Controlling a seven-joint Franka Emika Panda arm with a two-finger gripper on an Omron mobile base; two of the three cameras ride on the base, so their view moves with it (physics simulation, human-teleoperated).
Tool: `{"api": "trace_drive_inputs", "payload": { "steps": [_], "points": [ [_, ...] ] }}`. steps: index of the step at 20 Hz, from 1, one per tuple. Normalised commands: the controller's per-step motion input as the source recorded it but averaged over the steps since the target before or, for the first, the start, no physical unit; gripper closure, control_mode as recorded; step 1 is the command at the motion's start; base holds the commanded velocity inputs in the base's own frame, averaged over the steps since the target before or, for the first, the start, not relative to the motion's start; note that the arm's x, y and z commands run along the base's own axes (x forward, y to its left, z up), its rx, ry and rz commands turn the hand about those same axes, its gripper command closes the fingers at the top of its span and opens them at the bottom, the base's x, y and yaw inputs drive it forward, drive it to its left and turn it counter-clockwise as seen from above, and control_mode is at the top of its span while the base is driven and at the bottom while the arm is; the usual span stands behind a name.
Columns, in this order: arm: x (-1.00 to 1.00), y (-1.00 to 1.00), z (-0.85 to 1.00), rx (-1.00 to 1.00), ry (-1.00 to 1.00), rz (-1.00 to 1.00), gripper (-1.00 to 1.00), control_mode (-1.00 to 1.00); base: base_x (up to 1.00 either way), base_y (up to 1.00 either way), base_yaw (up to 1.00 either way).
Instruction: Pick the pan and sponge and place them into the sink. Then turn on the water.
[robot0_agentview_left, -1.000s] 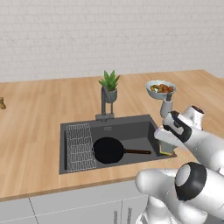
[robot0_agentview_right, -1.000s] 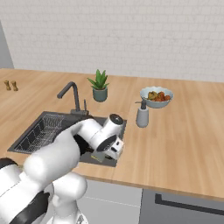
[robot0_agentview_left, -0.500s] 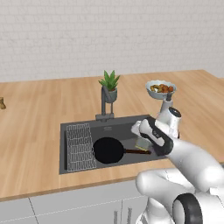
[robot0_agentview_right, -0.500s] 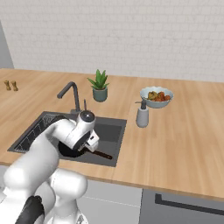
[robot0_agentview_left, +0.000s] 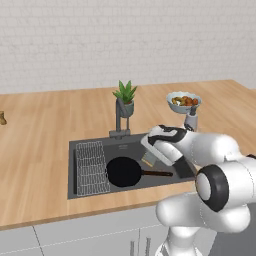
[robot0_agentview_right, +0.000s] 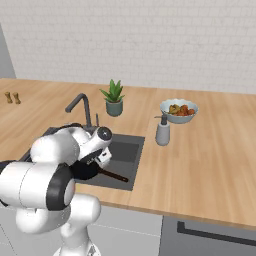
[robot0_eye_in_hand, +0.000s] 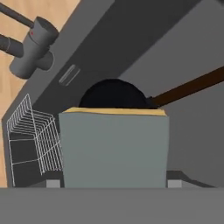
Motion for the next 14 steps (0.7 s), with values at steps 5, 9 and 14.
{"api": "trace_drive_inputs", "payload": {
  "steps": [5,9,14],
  "points": [
    [0.55,0.37,-0.25,0.06,0.16,0.00,1.00,-1.00,0.00,0.00,0.00],
    [0.61,0.46,-0.44,0.00,0.19,0.00,1.00,-1.00,0.00,0.00,0.00],
    [0.61,0.17,-0.51,0.01,0.14,0.00,1.00,-1.00,0.00,0.00,0.00]
  ]
}}
